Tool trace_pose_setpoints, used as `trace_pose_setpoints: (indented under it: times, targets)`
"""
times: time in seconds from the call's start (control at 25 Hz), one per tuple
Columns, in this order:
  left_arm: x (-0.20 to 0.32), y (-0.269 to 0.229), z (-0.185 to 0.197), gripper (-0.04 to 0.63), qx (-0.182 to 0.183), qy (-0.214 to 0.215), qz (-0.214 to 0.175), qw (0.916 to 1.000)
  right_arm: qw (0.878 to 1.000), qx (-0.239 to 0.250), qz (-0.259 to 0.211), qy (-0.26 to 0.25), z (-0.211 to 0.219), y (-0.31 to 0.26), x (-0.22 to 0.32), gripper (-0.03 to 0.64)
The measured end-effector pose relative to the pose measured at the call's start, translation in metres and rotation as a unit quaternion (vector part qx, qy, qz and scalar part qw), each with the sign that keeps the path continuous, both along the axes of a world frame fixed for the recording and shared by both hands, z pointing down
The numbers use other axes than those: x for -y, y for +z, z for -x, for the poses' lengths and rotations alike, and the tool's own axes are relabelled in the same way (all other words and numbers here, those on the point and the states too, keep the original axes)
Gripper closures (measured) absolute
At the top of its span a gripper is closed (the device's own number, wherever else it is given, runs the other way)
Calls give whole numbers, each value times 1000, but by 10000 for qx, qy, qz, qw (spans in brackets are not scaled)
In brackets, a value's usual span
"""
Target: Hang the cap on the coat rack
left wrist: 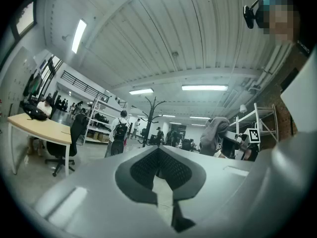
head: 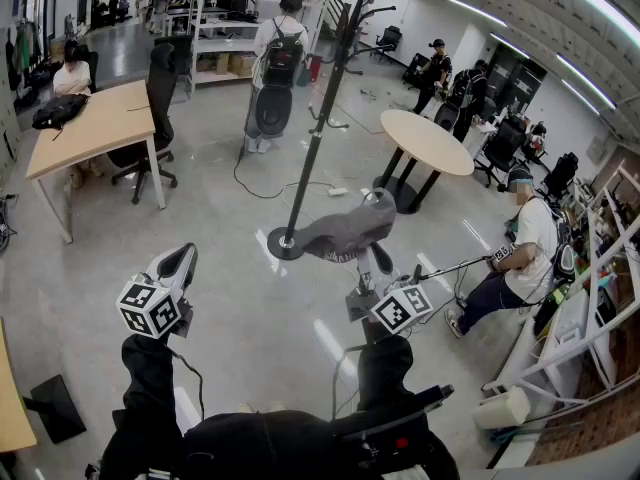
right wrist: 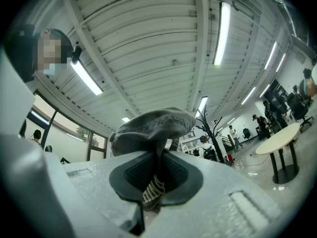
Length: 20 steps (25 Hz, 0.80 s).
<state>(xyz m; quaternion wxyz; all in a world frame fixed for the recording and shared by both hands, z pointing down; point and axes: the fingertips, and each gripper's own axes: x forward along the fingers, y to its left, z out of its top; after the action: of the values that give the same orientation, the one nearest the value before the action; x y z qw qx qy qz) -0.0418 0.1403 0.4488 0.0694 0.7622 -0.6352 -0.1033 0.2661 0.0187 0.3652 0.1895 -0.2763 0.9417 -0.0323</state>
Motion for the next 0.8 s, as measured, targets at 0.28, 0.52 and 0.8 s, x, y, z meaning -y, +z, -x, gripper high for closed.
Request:
trace_pose_setpoints:
  times: [0.28,0.52,0.8]
  targets:
    - [-14,7,8,595,8,117,-7,9999,9999,23,16,110,6,6,-17,598]
    - [-21,7,7,595,-22,274,-39,9996,9998,164,67,125,9,1,-26,597]
    - [-20,18,12,595,-41,390,-12,9992,9997,71,17,213,16,6,-36,597]
